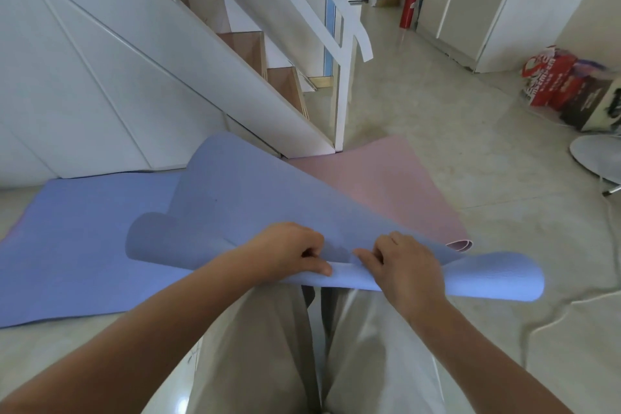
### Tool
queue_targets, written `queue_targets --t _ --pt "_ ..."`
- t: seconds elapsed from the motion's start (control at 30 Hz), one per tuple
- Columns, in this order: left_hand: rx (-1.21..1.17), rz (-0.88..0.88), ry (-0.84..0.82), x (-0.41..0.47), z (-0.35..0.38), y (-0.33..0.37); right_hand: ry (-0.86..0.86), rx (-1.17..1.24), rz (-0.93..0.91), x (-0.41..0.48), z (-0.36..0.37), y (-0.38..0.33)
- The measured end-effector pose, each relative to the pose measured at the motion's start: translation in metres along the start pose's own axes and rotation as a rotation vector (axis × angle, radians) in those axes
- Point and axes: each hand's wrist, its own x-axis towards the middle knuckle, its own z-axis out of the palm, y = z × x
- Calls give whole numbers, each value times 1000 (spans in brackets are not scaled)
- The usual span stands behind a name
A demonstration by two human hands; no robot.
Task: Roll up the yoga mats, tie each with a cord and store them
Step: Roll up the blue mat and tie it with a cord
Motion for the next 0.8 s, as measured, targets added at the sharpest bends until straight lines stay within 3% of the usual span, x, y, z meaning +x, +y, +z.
queue_targets --t 0.17,0.27,0.37,0.47,0.53,0.7,0.8 --pt "329 268 255 -20 9 -7 -141 77 165 12 -9 3" --pt "342 228 268 -27 9 -8 -144 56 176 13 -8 0" --pt "266 115 197 -26 3 -2 -89 32 114 8 -14 -4" --pt "142 -35 -46 -21 -2 0 191 6 -151 -9 -4 1" --pt "81 -55 -100 -19 -5 1 303 103 -223 -22 7 12" --pt "-225 -113 -181 -15 -14 -2 226 107 -398 -31 11 32" --pt "-309 -119 -224 -13 -17 -1 95 28 -232 -12 1 26"
